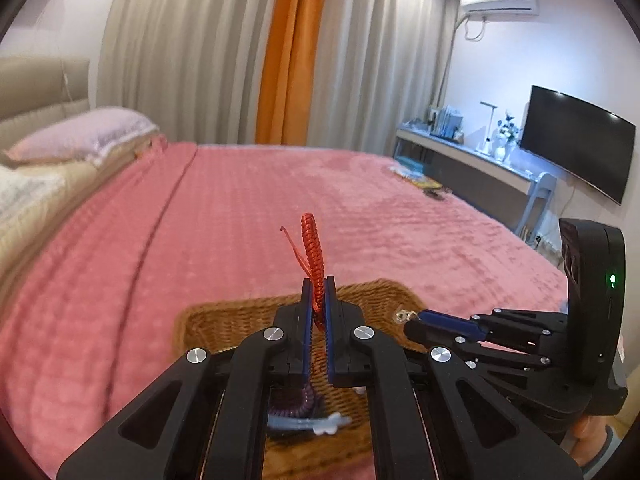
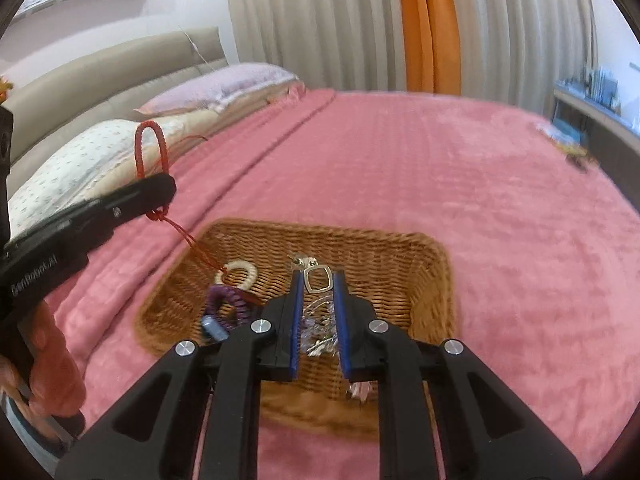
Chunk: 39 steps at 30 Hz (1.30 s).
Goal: Organize jewelry
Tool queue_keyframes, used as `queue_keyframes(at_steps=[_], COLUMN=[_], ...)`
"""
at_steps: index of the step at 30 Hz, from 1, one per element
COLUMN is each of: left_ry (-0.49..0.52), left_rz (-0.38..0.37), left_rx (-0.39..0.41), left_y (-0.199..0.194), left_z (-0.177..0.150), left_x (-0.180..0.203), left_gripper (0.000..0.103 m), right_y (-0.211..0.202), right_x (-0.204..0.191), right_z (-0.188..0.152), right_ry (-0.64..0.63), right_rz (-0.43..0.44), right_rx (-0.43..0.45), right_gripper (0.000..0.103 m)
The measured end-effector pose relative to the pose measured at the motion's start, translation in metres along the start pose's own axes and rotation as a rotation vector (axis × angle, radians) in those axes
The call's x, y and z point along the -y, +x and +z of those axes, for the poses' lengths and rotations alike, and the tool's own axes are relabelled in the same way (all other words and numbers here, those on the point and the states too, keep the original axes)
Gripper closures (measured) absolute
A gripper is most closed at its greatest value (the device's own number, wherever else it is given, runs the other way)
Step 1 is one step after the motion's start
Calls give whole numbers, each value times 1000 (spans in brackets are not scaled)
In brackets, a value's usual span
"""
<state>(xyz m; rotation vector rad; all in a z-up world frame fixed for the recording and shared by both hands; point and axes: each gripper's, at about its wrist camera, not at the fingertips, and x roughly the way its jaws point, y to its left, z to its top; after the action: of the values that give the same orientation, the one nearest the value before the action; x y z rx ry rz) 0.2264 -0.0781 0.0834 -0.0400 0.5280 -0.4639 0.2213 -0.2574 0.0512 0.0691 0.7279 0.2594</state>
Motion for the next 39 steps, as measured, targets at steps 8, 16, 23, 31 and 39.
queue_keyframes(at_steps=[8, 16, 23, 31, 39], left_ry=[-12, -35, -69, -76, -39], left_rz=[-42, -61, -100, -73, 131], left_rx=[-132, -188, -167, 29, 204], left_y=[55, 72, 56, -30, -100], left_z=[-25, -38, -36, -21, -46], left_x=[-12, -22, -27, -10, 21], left_gripper=[100, 99, 59, 28, 13], right_y=[48, 71, 47, -32, -98], right_x=[5, 0, 11, 1, -17], right_z=[-3, -8, -6, -9, -50], right_ry=[2, -14, 37, 43, 23], right_rz=[13, 19, 46, 51, -138], right_rx=[-89, -143, -96, 55, 265], right_gripper=[90, 90, 77, 56, 26])
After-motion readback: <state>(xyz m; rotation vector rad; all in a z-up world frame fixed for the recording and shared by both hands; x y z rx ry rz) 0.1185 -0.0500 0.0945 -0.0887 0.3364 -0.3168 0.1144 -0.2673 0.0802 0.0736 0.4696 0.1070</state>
